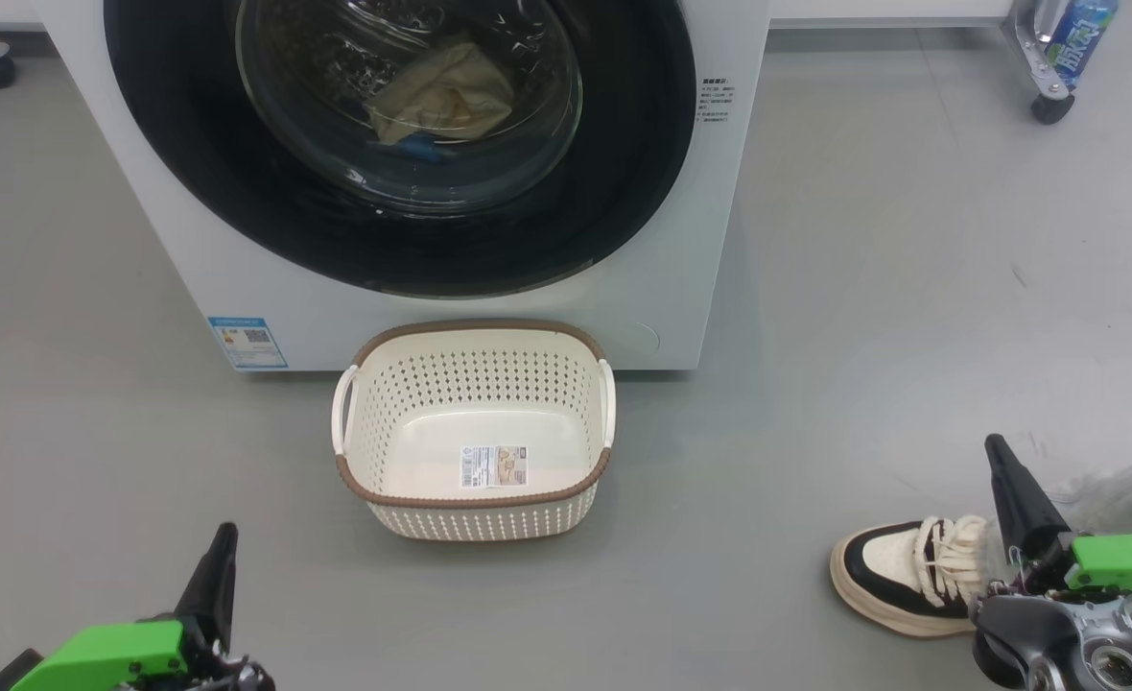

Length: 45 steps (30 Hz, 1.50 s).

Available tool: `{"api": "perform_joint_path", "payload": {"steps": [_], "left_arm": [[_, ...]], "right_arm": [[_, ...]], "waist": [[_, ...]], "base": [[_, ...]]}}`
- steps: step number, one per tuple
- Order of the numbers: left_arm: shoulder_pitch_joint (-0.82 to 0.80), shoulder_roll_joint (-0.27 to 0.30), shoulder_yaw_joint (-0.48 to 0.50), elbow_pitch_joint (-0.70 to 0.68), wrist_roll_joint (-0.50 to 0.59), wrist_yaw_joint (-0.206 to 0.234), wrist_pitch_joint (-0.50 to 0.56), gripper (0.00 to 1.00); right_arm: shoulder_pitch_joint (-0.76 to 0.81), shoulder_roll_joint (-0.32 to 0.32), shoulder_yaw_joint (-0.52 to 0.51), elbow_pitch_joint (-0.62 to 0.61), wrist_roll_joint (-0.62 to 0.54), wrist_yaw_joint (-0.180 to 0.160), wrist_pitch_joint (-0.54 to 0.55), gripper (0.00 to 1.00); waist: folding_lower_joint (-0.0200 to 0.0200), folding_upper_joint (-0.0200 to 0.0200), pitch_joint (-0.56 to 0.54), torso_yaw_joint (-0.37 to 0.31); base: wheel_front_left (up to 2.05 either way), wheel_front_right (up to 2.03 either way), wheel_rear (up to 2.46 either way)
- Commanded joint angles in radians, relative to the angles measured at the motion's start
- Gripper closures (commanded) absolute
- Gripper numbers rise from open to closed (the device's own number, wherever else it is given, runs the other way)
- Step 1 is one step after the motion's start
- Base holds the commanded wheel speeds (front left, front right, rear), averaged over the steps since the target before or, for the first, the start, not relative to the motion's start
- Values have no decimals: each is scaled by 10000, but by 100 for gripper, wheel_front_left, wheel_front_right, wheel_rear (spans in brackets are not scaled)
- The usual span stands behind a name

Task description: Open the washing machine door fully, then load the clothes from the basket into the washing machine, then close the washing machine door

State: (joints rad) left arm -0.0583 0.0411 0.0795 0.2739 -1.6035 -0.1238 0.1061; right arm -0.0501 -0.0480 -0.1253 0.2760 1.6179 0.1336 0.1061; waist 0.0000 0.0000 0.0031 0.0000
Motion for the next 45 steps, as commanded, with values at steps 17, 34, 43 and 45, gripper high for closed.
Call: {"api": "perform_joint_path", "payload": {"steps": [17, 34, 43, 45], "left_arm": [[-497, 91, 342, -288, -52, -69, 70, 100], [-497, 91, 342, -288, -52, -69, 70, 100], [-497, 91, 341, -288, -53, -69, 70, 100], [-497, 91, 341, -288, -53, -69, 70, 100]], "right_arm": [[-576, -44, 136, -314, -76, -29, 54, 100], [-577, -38, 128, -313, -83, -29, 60, 100], [-577, -36, 125, -313, -85, -29, 63, 100], [-577, -36, 124, -313, -86, -29, 63, 100]], "waist": [[0, 0, 0, 0], [0, 0, 0, 0], [0, 0, 0, 0], [0, 0, 0, 0]], "base": [[0, 0, 0], [0, 0, 0], [0, 0, 0], [0, 0, 0]]}}
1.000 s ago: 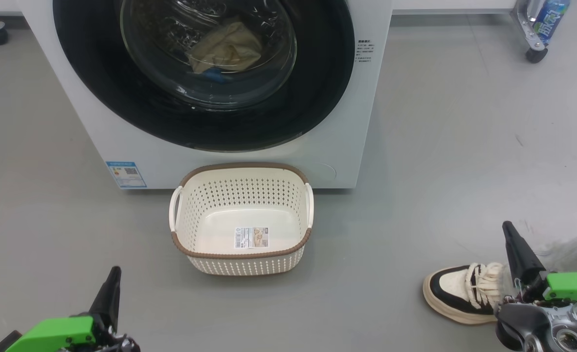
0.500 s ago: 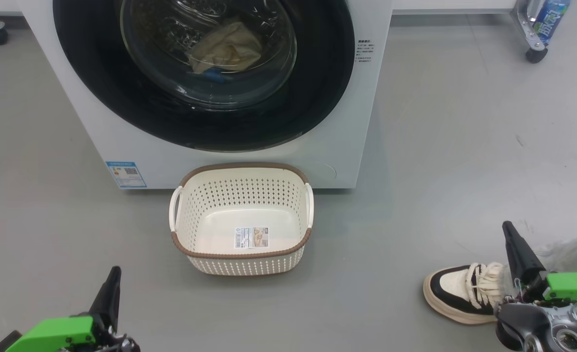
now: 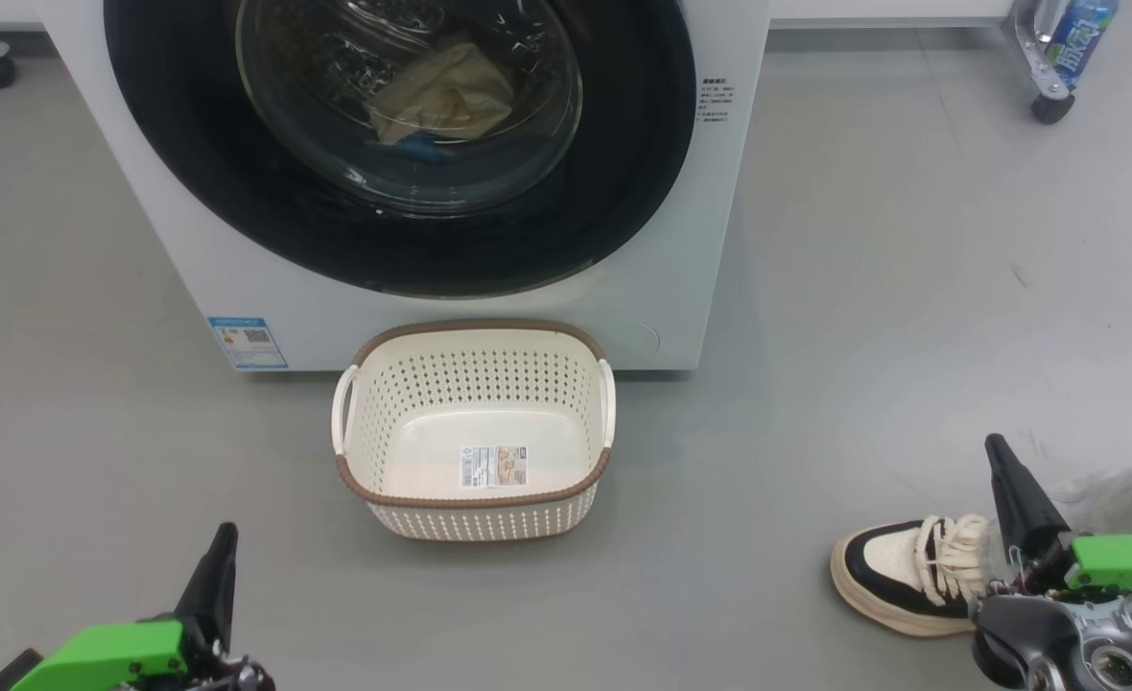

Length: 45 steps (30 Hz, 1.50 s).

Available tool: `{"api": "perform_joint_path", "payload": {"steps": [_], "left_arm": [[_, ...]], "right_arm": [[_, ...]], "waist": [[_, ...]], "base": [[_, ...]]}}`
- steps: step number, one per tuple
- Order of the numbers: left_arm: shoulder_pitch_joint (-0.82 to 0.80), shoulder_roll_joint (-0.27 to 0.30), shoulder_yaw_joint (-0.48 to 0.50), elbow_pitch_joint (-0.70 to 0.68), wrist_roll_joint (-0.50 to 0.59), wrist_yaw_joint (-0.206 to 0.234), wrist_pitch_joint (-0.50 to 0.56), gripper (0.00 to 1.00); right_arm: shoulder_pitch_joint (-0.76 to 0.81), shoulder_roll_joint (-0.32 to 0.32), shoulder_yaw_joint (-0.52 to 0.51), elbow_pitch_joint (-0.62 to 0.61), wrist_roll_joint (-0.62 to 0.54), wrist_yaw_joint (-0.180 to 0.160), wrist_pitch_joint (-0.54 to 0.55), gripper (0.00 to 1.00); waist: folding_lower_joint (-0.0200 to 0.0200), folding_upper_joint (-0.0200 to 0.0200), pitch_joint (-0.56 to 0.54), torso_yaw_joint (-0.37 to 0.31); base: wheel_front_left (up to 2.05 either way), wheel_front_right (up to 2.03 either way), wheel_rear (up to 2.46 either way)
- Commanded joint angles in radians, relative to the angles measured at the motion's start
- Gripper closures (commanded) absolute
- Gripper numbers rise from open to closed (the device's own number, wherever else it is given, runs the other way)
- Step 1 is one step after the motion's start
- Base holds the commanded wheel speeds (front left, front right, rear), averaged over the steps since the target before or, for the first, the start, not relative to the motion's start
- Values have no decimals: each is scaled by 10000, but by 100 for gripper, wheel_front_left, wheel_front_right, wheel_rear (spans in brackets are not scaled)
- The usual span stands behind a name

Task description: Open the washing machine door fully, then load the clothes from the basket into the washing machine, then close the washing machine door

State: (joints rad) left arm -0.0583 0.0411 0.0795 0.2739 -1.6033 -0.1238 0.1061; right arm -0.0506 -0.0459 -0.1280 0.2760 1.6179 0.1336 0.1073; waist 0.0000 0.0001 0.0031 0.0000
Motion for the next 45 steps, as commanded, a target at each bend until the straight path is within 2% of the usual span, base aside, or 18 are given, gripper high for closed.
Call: {"api": "perform_joint_path", "payload": {"steps": [1, 45], "left_arm": [[-497, 91, 341, -288, -54, -69, 70, 100], [-497, 91, 341, -289, -55, -69, 69, 100]], "right_arm": [[-573, -57, 151, -313, -86, -29, 52, 100], [-574, -49, 140, -313, -95, -29, 61, 100]], "waist": [[0, -1, 0, 0], [0, -1, 0, 0]], "base": [[0, 0, 0], [0, 0, 0]]}}
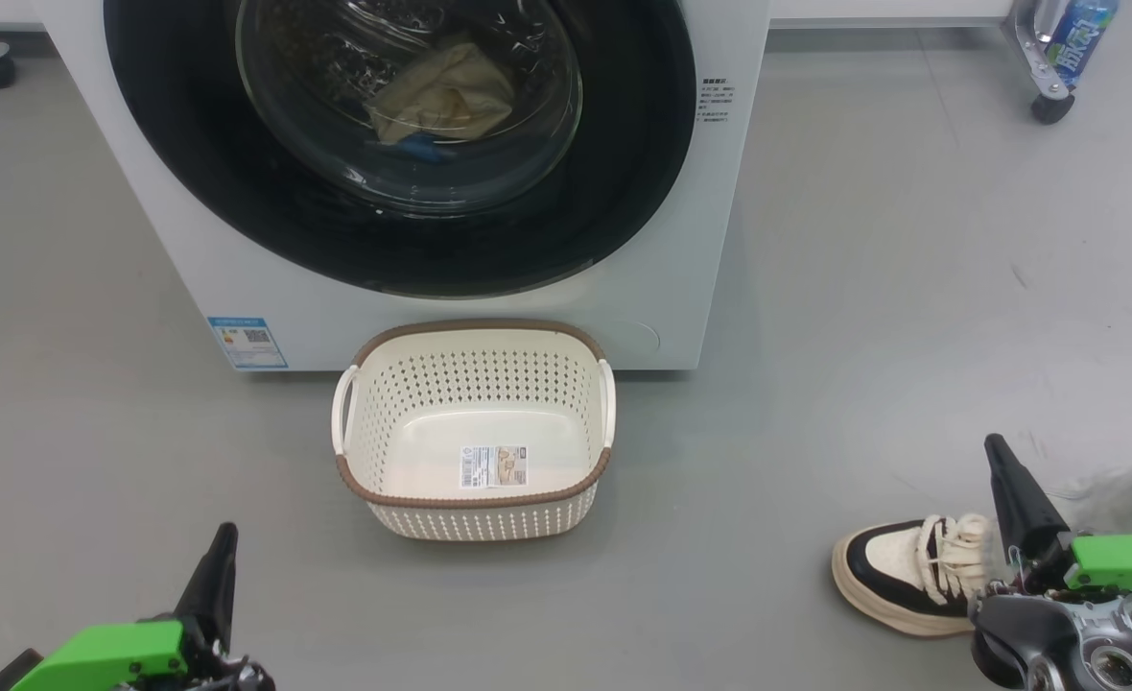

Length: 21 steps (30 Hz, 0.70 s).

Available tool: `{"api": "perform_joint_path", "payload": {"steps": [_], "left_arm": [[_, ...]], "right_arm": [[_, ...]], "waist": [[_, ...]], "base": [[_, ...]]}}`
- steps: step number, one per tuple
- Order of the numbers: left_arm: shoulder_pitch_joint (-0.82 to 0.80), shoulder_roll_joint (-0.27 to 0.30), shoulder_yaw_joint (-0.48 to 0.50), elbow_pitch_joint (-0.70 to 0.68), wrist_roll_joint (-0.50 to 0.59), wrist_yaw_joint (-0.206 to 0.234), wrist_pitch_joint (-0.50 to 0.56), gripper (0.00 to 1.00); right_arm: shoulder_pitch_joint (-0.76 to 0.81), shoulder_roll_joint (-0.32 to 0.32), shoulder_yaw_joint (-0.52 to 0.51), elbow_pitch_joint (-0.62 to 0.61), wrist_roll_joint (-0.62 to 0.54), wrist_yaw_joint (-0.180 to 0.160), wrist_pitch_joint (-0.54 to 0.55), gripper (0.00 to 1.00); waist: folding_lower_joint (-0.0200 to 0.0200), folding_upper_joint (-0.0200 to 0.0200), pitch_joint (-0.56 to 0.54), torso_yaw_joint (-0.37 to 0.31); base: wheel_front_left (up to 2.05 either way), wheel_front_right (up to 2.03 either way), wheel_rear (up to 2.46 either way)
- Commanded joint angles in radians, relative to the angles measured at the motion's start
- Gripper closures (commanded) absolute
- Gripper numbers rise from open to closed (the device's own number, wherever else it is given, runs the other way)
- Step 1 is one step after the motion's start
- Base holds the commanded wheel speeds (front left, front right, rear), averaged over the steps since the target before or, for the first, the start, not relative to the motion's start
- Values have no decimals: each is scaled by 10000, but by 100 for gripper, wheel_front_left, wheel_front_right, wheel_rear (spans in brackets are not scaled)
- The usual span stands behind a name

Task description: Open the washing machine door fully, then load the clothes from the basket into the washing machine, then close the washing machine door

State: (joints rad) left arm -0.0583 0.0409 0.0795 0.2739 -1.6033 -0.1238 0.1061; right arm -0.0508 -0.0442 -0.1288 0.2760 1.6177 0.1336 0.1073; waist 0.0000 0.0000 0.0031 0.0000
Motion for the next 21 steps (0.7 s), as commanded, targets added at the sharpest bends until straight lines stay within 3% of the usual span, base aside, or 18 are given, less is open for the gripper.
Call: {"api": "perform_joint_path", "payload": {"steps": [1, 21], "left_arm": [[-497, 93, 341, -289, -55, -69, 69, 100], [-496, 93, 341, -289, -55, -69, 69, 100]], "right_arm": [[-572, -67, 147, -313, -93, -29, 61, 100], [-572, -65, 145, -313, -96, -29, 63, 100]], "waist": [[0, 0, 0, 0], [0, 0, 0, 0]], "base": [[0, 0, 0], [0, 0, 0]]}}
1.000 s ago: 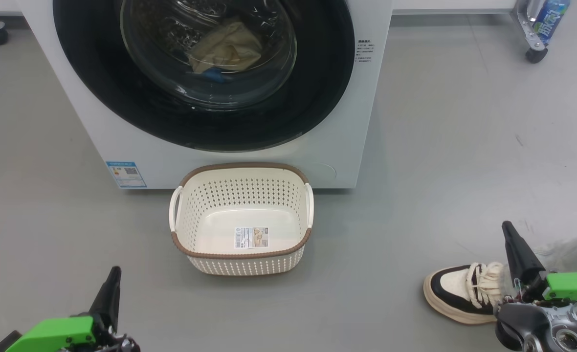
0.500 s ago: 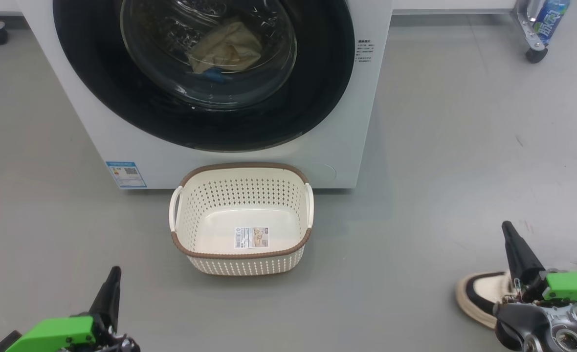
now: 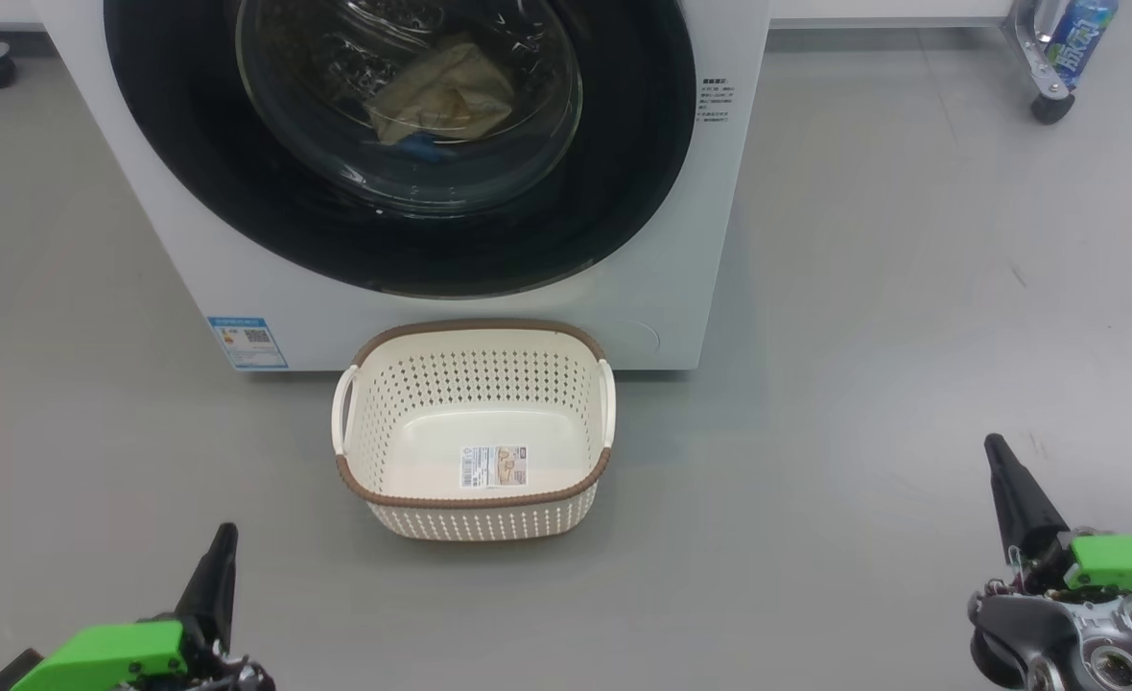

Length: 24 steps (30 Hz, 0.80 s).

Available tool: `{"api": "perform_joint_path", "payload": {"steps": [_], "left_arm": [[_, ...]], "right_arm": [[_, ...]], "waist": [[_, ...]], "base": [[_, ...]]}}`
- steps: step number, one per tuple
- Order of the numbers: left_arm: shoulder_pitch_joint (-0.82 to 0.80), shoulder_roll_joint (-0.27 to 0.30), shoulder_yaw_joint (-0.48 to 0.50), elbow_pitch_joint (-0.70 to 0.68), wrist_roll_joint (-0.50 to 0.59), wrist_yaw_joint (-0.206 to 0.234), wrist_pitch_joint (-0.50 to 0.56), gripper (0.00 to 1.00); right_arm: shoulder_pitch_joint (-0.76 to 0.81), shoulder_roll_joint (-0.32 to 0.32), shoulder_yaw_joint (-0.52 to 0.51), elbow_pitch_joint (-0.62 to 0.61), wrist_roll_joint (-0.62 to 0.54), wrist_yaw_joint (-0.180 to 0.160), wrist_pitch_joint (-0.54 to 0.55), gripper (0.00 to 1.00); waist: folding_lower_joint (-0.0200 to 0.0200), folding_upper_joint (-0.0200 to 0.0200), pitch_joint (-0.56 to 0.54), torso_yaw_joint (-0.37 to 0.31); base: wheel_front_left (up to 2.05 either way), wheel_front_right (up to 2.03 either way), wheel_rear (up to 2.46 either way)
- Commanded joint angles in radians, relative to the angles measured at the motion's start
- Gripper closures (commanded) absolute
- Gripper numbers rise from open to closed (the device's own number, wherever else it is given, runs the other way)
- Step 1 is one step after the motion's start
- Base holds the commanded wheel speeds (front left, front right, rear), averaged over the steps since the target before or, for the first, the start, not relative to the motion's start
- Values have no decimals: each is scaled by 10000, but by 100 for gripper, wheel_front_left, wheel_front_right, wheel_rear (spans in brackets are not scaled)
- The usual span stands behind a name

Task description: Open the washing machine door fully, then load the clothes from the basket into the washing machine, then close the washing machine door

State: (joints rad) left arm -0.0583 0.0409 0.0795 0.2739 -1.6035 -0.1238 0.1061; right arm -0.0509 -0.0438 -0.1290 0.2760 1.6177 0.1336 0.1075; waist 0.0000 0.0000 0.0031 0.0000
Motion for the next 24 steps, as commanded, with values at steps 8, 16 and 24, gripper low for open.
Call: {"api": "perform_joint_path", "payload": {"steps": [8, 16, 24], "left_arm": [[-496, 93, 341, -289, -53, -69, 69, 100], [-496, 93, 341, -289, -53, -69, 69, 100], [-496, 93, 341, -289, -53, -69, 69, 100]], "right_arm": [[-571, -68, 146, -313, -96, -29, 62, 100], [-571, -68, 145, -312, -97, -29, 63, 100], [-571, -67, 144, -312, -97, -29, 63, 100]], "waist": [[0, 0, 0, 0], [0, 0, 0, 0], [0, 0, 0, 0]], "base": [[0, 0, 0], [0, 0, 0], [0, 0, 0]]}}
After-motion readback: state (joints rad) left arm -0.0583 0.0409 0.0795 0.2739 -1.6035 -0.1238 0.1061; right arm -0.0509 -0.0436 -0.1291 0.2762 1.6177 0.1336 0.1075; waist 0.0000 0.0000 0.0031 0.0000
